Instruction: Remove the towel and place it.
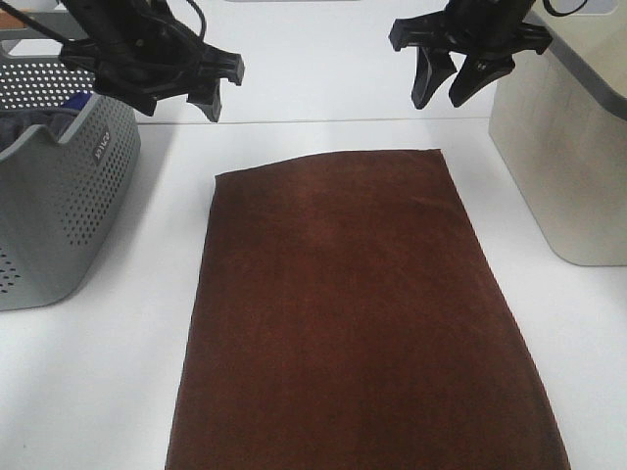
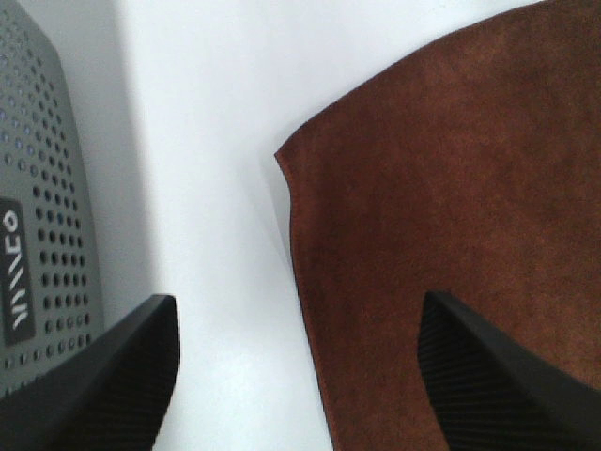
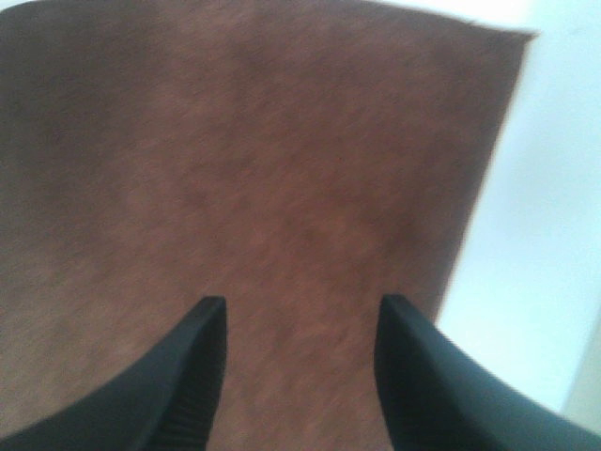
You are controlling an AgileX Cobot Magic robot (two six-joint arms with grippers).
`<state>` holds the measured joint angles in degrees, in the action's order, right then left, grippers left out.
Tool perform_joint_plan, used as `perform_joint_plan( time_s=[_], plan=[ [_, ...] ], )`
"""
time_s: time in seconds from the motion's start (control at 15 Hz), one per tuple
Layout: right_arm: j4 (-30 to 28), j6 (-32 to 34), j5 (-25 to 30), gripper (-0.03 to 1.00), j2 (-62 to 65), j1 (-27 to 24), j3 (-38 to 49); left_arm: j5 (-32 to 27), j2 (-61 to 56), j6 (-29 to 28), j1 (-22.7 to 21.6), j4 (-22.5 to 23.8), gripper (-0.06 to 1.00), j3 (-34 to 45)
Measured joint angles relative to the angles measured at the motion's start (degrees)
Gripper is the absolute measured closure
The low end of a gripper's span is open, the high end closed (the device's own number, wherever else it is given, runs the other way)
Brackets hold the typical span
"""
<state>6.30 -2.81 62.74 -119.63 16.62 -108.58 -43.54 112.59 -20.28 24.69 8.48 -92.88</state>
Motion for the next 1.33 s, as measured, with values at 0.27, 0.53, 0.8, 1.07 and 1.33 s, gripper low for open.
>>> perform_joint_plan(
  time_s=[0.27, 0.53, 0.8, 1.07, 1.33],
  plan=[
    [-8.82, 2.06, -4.7, 0.49, -10.94, 0.0, -9.91, 0.74, 11.69, 0.74, 0.0, -0.4, 0.26, -11.86],
    [-12.26, 2.12, -10.26, 0.49, -15.41, 0.0, -10.66, 1.03, 18.16, 0.8, 0.0, -0.92, 0.26, -17.59],
    [-16.27, 5.5, -17.13, 0.49, -20.45, 0.0, -10.77, -0.46, 19.82, 3.61, 0.0, -2.86, 0.26, -18.28],
    [-16.9, 10.26, -18.28, 0.49, -23.95, -1.32, -10.77, -0.46, 19.82, 3.84, 0.0, -3.04, 0.26, -18.45],
    [-16.67, 11.52, -19.71, 0.49, -25.21, -2.58, -10.77, -0.46, 19.82, 3.84, 0.0, -3.04, 0.26, -18.45]
  ],
)
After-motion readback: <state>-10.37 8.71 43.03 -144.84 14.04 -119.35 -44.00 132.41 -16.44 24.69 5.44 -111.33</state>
